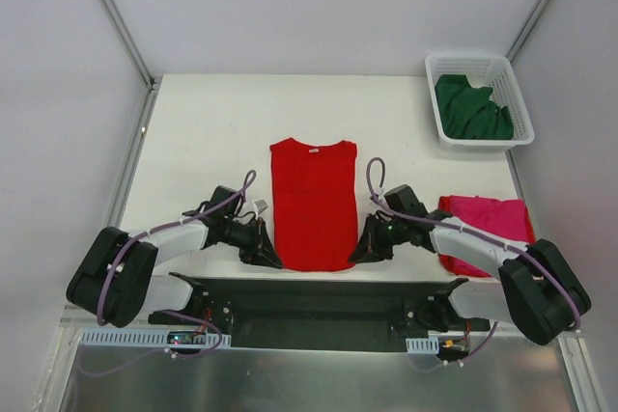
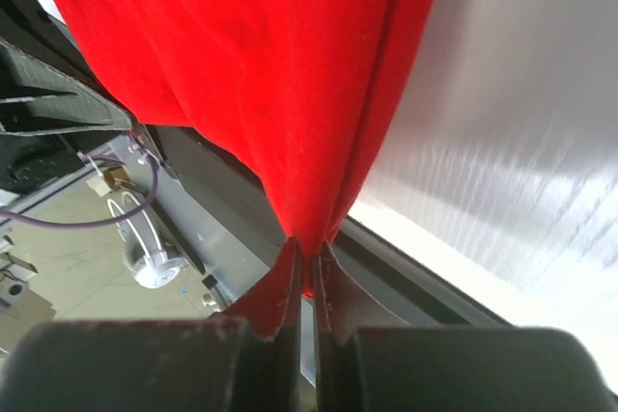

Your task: Fold and stack the t-shirts

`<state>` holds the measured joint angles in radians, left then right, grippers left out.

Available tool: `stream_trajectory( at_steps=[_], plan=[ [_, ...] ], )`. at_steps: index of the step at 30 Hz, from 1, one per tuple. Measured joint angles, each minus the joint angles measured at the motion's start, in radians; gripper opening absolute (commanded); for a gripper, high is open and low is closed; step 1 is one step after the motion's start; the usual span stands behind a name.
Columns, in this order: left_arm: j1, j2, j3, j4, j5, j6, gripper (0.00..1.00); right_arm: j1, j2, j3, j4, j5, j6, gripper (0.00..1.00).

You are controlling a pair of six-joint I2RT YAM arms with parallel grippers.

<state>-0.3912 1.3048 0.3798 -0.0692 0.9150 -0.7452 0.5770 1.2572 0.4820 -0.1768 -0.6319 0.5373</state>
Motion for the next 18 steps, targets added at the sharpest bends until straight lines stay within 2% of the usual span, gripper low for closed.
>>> stream_trajectory(
  at_steps=[9, 18],
  plan=[
    [-0.015, -0.150, -0.088, -0.042, -0.015, -0.032, 0.00, 0.100, -0.123, -0.081, -0.023, 0.061, 0.065, 0.01],
    [-0.016, -0.177, -0.100, -0.076, -0.032, -0.034, 0.00, 0.144, -0.159, -0.087, -0.049, 0.103, 0.094, 0.01]
  ],
)
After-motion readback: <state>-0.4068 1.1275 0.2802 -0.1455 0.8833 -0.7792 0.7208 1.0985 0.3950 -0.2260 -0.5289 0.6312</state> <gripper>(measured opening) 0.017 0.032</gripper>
